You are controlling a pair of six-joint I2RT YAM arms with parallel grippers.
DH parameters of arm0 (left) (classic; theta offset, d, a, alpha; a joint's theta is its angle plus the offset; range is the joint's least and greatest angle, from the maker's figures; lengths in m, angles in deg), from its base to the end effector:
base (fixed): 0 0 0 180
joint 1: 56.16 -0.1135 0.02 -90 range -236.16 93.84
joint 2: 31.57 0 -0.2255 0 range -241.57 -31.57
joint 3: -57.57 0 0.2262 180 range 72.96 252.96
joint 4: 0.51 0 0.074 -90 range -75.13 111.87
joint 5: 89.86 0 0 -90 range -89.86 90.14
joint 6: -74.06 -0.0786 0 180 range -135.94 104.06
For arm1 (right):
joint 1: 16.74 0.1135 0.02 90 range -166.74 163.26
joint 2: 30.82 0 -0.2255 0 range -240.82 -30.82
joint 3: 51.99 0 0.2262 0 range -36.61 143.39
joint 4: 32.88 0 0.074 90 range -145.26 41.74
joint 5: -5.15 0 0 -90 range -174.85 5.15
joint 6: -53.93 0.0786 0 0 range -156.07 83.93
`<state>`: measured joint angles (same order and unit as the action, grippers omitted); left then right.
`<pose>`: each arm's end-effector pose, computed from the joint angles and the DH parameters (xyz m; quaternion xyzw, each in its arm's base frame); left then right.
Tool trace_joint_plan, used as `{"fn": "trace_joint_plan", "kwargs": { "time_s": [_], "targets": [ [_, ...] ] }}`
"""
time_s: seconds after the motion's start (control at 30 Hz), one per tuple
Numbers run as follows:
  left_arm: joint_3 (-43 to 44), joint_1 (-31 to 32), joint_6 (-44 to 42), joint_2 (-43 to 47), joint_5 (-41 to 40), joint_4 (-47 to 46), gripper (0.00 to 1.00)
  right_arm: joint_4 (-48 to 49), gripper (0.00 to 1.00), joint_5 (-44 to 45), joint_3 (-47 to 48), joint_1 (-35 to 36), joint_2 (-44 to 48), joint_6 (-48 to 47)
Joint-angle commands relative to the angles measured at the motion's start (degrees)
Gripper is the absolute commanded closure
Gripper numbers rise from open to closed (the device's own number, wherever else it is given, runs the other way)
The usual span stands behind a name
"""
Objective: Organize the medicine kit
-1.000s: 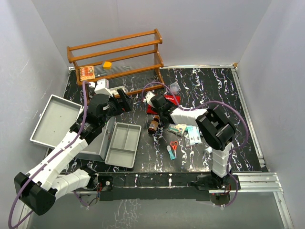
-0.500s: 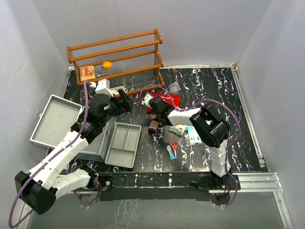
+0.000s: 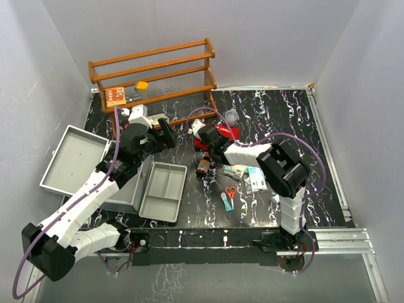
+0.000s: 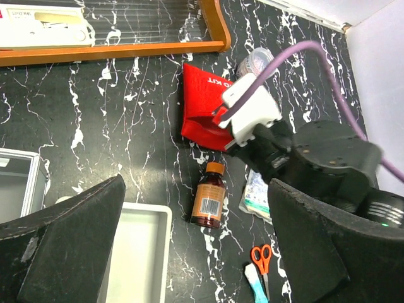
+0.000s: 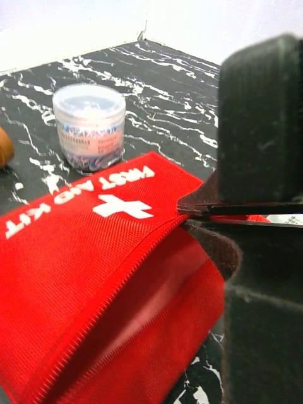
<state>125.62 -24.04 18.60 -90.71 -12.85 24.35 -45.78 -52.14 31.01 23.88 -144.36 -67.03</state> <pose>0.2403 -0.1300 0.3007 -0.0849 0.7916 -0.2533 0.5495 0.3363 0.2325 0.1089 -0.4252 0.7801 -0.2258 0.3997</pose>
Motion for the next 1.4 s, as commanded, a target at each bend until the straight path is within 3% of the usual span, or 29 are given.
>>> {"fn": "trace_joint_plan", "kwargs": {
  "time_s": [0.0,0.37,0.8,0.93,1.13,1.37],
  "targets": [
    [0.77,0.21,0.06,-0.3,0.43,-0.77,0.05,1.18,1.0,-0.66,1.57,0.15,7.97,4.06],
    [1.11,0.19,-0.47,0.1,0.02,-0.27,0.01,0.86,1.0,-1.08,-0.6,0.15,16.22,11.39],
    [-1.39,0.17,-2.21,-5.5,16.53,-7.07,0.01,-26.14,1.0,-8.84,1.49,0.16,23.05,47.3],
    [0.56,0.16,-0.95,-11.17,23.86,-6.14,0.1,-30.23,1.0,-12.25,-1.43,0.11,26.48,56.96],
    [-1.95,0.58,2.47,-14.56,31.02,-9.32,0.1,-30.47,1.0,-16.31,-7.95,0.12,33.37,67.06],
    [-6.22,1.27,9.02,-14.99,33.86,-17.17,0.11,-22.31,1.0,-23.39,-16.0,0.1,40.45,77.54]
  ]
}}
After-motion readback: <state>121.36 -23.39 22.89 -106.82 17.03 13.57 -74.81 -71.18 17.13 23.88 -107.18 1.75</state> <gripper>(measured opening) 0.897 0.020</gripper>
